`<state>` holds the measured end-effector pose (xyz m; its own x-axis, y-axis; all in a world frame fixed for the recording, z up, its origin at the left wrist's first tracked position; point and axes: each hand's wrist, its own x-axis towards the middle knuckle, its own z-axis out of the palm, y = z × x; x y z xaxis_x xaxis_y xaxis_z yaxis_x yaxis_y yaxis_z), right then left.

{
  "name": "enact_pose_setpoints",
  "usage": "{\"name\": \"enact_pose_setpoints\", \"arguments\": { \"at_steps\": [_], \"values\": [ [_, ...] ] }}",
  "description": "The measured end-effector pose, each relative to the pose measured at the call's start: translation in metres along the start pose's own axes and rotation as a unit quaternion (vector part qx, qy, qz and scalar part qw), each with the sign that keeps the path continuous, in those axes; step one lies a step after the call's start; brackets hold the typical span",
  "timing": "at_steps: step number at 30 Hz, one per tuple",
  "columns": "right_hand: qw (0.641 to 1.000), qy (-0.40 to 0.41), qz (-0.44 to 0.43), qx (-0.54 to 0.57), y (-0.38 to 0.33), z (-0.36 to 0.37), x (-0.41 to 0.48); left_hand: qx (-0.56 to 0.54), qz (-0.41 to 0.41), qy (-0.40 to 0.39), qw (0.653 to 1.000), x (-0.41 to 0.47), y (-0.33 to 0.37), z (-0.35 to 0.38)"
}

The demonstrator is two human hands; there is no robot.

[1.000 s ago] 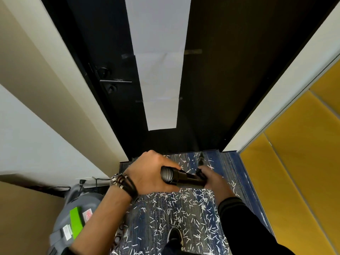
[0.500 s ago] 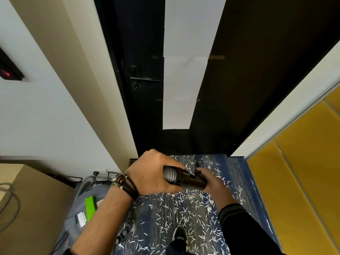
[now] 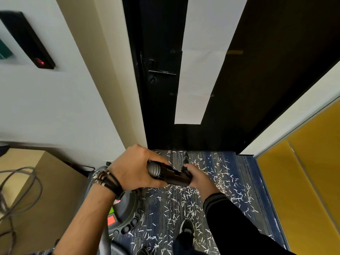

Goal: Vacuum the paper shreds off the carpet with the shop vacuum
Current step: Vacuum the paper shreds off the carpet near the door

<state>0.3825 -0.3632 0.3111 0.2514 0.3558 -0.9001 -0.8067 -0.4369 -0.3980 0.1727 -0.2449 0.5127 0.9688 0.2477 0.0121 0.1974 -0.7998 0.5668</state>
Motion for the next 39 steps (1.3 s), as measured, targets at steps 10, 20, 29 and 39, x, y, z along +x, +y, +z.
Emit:
{"name": "enact_pose_setpoints", "arguments": {
  "at_steps": [10, 20, 29, 39],
  "values": [
    [0.999, 0.003, 0.023, -0.046, 0.027, 0.010, -0.017, -0.055, -0.017, 0.005, 0.998, -0.044, -0.005, 0.006],
    [0.989, -0.020, 0.024, -0.145, 0.030, 0.058, -0.020, -0.032, -0.035, 0.049, 0.998, -0.073, -0.010, -0.011],
    [0.994, -0.010, 0.043, -0.097, 0.056, 0.071, -0.011, -0.099, -0.085, 0.058, 0.990, -0.106, -0.036, -0.016],
    [0.984, -0.032, 0.029, -0.175, 0.045, 0.103, -0.019, -0.063, -0.085, 0.080, 0.991, -0.117, -0.028, -0.026]
  ]
}}
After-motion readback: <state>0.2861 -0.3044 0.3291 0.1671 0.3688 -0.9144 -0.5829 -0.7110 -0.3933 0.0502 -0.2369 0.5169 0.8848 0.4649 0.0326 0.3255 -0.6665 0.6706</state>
